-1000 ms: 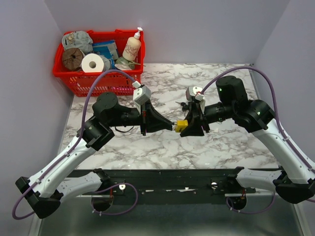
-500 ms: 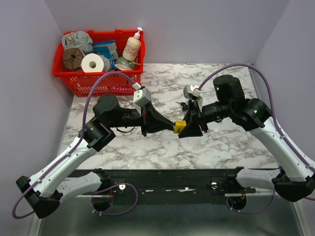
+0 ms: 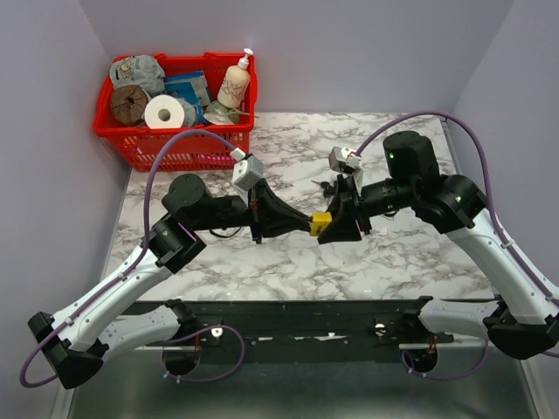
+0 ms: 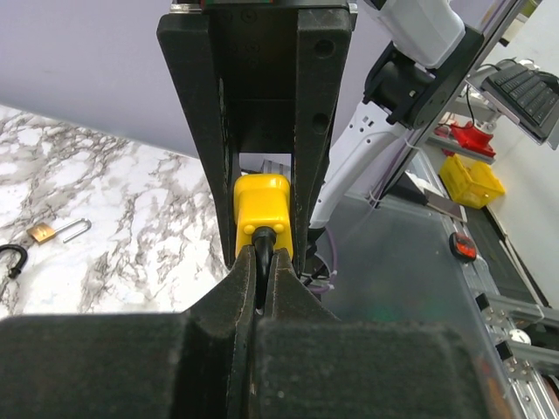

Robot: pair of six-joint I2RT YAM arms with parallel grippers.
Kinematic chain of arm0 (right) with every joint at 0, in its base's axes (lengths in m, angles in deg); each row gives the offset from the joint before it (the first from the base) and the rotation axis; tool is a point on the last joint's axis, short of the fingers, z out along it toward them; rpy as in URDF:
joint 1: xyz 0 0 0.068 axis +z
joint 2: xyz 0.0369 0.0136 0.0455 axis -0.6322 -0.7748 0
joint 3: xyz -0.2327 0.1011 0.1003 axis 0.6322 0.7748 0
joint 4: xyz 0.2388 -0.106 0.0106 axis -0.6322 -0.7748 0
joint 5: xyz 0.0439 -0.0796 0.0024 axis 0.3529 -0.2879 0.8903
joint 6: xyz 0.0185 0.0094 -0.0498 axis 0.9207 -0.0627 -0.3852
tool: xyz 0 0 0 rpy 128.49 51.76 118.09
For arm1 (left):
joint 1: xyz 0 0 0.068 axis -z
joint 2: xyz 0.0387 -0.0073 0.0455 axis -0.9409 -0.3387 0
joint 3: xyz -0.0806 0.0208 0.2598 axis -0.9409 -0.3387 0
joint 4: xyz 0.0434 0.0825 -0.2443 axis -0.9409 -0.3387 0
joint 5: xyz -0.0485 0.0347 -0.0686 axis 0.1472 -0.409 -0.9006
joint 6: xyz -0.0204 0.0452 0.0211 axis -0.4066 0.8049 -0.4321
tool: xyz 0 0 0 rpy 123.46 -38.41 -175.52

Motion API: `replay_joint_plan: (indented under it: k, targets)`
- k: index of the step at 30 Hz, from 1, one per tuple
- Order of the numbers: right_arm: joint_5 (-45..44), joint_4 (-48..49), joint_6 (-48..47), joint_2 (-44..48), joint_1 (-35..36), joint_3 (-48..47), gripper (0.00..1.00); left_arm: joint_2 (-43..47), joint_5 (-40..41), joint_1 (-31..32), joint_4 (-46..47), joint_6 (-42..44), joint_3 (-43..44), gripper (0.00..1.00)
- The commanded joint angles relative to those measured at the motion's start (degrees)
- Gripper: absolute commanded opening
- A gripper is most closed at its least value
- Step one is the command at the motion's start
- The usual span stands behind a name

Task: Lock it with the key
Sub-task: Lock the lock.

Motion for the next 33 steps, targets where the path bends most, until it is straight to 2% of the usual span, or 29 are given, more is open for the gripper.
replay_joint_plan:
  k: [1, 6, 9, 12, 14, 17, 19, 21, 24, 27, 30, 31, 33]
  targets:
    - [6.02, 18.91, 2.15, -1.78, 2.6, -1.58, 0.01, -4.41, 2.53, 3.51, -2.39, 2.07, -1.06, 0.0]
    - [4.1, 18.55, 2.94, 0.68, 2.6, 1.94, 0.01, -3.88, 1.48, -0.7, -12.67, 7.7, 2.82, 0.0]
    - [1.55, 18.55, 2.85, 1.82, 2.51, 4.05, 0.01, -2.48, 1.56, -2.9, -13.47, 8.32, 3.17, 0.0]
    - [-0.12, 18.64, 2.5, 1.91, 2.51, 5.11, 0.01, -3.44, 1.4, -4.75, -17.93, 11.83, 6.5, 0.06]
    - [-0.48, 18.99, 2.41, 1.65, 2.51, 5.46, 0.01, -5.36, 1.13, -5.11, -21.11, 15.52, 10.63, 0.07]
    - [-3.02, 21.0, 3.81, 0.95, 2.51, 5.81, 0.01, -6.95, 3.49, -6.16, -24.19, 15.1, 14.24, 0.13]
    - [-9.68, 23.37, 5.74, 1.55, 2.51, 7.13, 0.01, -6.96, 8.21, -7.82, -24.37, 11.86, 14.95, 0.38]
    - [-16.52, 29.17, 6.72, 2.43, 2.34, 9.4, 0.01, -6.96, 8.69, -13.78, -23.33, 5.03, 14.78, 0.6]
    - [-25.05, 36.82, 9.88, 3.58, 2.16, 11.34, 0.01, -5.64, 4.82, -21.86, -19.56, -4.03, 13.29, 0.78]
    - [-29.99, 43.24, 10.41, 3.06, 2.16, 13.28, 0.01, -3.97, 4.73, -25.58, -15.25, -10.29, 11.26, 0.87]
    - [-31.94, 46.94, 10.24, 0.96, 2.16, 13.81, 0.01, -2.83, 4.21, -26.2, -9.29, -19.42, 8.63, 0.99]
    - [-31.95, 47.55, 10.5, 0.34, 2.25, 13.64, 0.01, -2.57, 4.03, -26.2, -6.65, -25.71, 6.01, 0.99]
    - [-32.91, 48.43, 10.67, -1.15, 2.68, 13.02, 0.01, -1.77, 4.46, -26.2, 2.29, -32.33, 2.66, 0.99]
